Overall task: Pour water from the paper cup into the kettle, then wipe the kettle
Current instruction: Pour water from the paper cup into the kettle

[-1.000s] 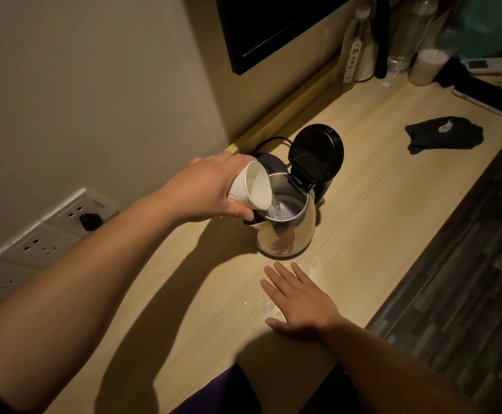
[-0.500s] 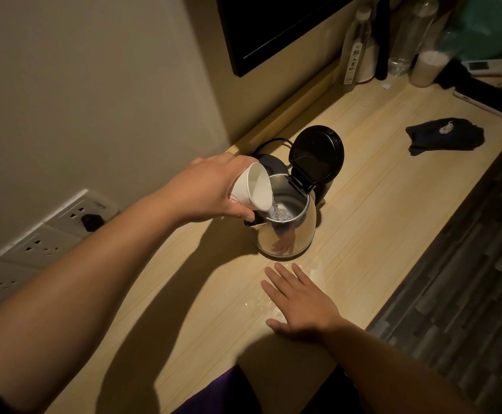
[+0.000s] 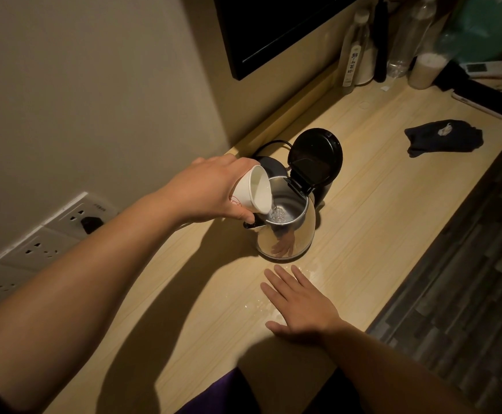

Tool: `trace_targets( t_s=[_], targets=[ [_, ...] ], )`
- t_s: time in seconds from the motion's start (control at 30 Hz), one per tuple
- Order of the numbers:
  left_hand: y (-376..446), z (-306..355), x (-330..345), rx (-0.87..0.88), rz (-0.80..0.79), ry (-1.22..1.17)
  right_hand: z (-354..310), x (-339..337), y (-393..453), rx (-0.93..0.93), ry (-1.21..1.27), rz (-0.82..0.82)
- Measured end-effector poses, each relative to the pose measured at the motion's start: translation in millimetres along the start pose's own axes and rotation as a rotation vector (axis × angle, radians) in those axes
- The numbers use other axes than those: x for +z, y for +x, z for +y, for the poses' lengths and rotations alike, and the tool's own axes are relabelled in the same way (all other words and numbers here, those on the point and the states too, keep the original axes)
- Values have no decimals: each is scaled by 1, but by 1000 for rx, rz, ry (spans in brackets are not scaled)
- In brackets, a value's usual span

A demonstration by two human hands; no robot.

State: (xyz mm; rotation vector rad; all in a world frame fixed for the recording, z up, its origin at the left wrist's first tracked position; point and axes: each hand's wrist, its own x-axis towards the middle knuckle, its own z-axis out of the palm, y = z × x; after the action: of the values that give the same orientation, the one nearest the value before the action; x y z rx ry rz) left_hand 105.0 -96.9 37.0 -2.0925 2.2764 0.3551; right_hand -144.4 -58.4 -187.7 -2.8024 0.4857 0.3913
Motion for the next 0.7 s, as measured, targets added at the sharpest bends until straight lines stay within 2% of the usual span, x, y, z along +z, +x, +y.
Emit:
trace_targets(
  t_s=[0.7],
  targets=[
    [4,7,-7,6,-53,64,0,4,-1,-9,19,84]
  ],
)
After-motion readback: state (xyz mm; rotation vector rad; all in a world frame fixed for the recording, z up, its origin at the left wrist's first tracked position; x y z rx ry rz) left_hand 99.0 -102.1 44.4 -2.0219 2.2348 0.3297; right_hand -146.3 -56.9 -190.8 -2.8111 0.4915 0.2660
